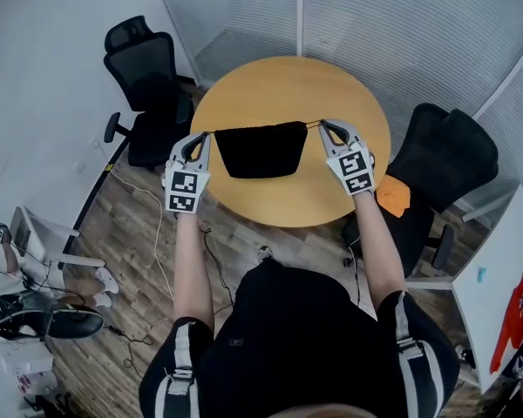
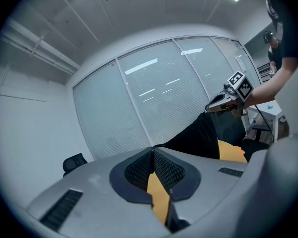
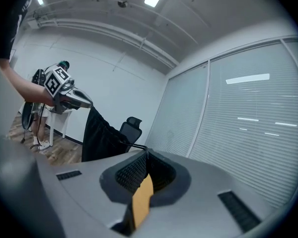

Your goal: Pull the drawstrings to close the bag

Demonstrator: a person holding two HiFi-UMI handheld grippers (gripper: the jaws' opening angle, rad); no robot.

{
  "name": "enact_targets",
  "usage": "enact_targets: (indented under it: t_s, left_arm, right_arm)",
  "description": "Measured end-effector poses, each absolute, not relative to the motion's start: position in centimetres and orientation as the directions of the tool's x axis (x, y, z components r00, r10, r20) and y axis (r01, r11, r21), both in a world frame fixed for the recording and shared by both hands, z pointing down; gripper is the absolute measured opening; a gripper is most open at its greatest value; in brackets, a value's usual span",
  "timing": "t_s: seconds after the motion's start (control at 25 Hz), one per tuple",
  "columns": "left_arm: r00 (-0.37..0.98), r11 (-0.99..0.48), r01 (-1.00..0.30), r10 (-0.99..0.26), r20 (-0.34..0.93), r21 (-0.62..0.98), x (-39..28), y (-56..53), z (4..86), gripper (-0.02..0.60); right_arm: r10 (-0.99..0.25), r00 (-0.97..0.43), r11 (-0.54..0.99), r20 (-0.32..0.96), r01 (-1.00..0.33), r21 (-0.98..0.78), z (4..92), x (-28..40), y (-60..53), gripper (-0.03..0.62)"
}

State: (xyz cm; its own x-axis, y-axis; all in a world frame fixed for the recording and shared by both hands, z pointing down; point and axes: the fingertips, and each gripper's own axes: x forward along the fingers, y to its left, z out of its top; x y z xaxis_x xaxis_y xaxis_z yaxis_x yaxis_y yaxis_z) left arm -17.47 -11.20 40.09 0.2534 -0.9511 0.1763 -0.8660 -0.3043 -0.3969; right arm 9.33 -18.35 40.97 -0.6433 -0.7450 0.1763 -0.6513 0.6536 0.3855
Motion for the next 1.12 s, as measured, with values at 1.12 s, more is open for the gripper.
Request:
enact_targets:
  t_s: [1.12]
  left_arm:
    - [0.397,-0.432,-0.859,-0.901,0.174,-0.275,-28.0,-24.0,43.3,0.014]
  right_arm:
    - [-0.882,-0.429,0.470,0.194,-0.831,0.297,43.1,5.6,-27.0,0.055]
